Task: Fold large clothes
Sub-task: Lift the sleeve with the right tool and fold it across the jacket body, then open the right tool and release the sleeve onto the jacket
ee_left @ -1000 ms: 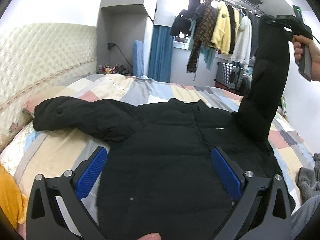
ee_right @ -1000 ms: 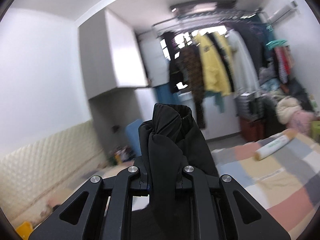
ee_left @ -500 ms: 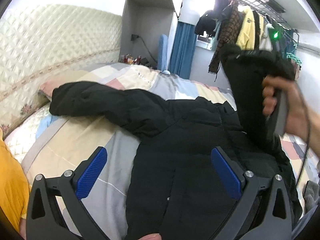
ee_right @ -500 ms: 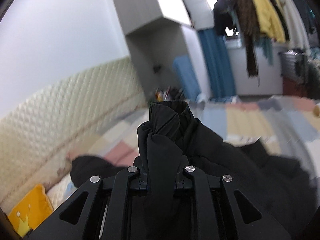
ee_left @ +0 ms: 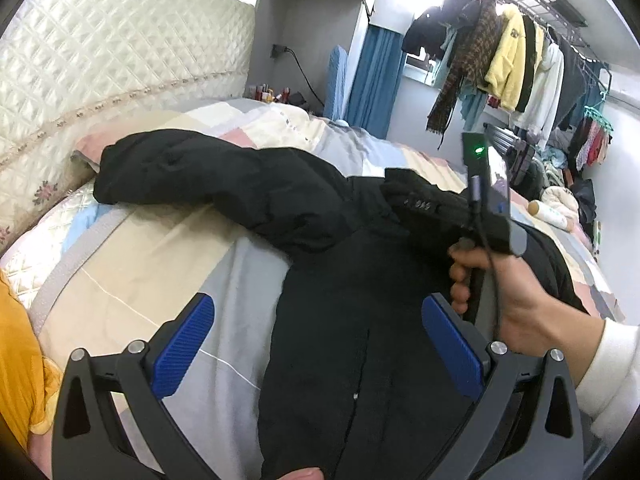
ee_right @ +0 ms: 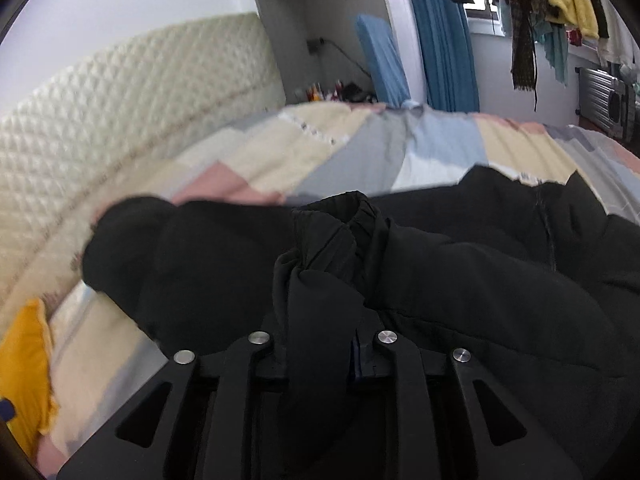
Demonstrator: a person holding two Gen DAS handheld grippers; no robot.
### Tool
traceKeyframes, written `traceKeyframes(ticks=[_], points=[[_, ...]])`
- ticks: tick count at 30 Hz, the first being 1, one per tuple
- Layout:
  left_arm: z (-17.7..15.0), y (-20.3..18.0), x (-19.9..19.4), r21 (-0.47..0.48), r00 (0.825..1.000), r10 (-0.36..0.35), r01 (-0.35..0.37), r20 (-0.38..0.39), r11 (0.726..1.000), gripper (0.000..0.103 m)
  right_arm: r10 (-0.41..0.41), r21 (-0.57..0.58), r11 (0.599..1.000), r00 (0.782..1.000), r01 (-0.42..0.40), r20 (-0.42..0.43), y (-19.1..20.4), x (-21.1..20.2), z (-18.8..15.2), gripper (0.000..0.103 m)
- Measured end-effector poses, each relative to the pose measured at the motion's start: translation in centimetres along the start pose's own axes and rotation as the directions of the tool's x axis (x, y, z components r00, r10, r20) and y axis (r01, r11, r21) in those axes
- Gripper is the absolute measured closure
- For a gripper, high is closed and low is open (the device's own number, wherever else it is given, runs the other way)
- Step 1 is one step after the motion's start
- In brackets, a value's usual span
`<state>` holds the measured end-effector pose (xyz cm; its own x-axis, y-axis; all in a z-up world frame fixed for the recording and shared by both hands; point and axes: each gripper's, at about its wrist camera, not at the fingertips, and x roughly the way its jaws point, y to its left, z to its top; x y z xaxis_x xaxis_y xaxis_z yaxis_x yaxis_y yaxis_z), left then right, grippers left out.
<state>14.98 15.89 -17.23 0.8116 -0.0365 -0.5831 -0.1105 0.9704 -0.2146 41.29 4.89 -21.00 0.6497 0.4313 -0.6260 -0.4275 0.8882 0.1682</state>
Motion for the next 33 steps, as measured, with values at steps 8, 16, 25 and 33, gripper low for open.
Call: traceKeyframes(ticks=[8,16,25,33], points=[[0.0,-0.4,-0.1,-0.002,1.000,-0.011,0.011,0.004,1.000,0.000,0.090,0.008,0.996,0.996,-0.090,0.022,0.9,-2.9,1.7,0.040],[0.1,-2.5,-1.3,0.059,1.000,-0.006,0.005,0.017,0.998,0.000,0.051,-0.024,0.999,0.988,-0.048,0.145,-0.6,-11.1,5.5,0.039],[0.4,-5.7,-3.2,0.102,0.998,-0.047,0.043,0.037,0.994,0.000,-0.032,-0.004,0.999,0.965,0.034,0.259,-4.1,-20.1,7.5,0.036],[0.4,-9.0,-3.6,0.097,0.995,-0.089,0.085,0.036,0.992,0.000,-0.132,0.043,0.991,0.937,0.124,0.324,-9.0,-26.5,4.9,0.032]])
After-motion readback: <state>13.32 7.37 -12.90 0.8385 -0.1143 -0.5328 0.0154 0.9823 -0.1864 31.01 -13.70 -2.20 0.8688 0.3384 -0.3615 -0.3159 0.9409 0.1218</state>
